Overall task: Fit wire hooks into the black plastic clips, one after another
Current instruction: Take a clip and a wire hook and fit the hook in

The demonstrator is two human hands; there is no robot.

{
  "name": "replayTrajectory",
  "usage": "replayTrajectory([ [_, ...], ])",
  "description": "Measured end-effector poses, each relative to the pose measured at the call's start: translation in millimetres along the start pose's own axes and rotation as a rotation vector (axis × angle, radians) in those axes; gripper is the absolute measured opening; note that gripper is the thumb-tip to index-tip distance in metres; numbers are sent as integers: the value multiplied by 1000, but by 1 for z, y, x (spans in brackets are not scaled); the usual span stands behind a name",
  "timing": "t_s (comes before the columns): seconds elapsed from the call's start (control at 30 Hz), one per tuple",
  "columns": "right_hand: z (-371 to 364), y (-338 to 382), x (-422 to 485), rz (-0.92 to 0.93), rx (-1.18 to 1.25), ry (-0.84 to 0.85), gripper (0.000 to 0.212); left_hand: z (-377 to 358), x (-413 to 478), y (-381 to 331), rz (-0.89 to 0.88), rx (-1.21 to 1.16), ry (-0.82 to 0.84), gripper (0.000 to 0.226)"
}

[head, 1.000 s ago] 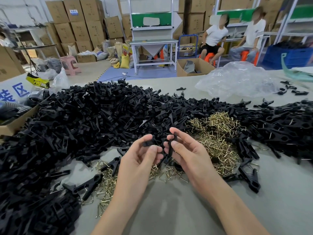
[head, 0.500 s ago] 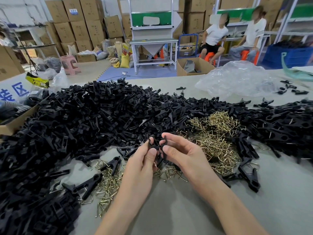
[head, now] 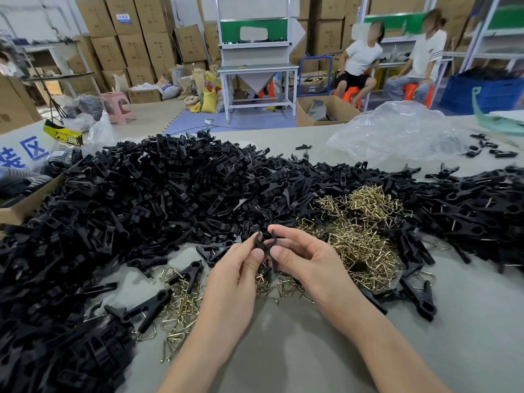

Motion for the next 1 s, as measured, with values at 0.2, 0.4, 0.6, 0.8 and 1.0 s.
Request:
replayTrajectory([
  [0.2,0,2,-1,3,-24,-4,33,-1,-1,-1,-18,25,26,29],
  [0.4,0,4,-1,-2,17,-20,33,7,0,1,-9,0,-27,29],
  [0.6,-2,3,-2,-3,-19,-4,33,2,0,-2,-14,10,38,32],
  [0.8,1,5,-3,-2,-69,11,39,11,1,8,78,-101,-66,18],
  [1.0,0,4,-6,-23,-113,92,38,7,-1,2,20,-101,-36,22],
])
Point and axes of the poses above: each hand's wrist, its own x-axis towards the middle knuckle, its own z-axis out of the back of the hand, y = z × x, the point moved 6 cm from there along x, towards the middle knuckle, and after that the axes turned 8 degrees about -x, right-handed, at the moved point
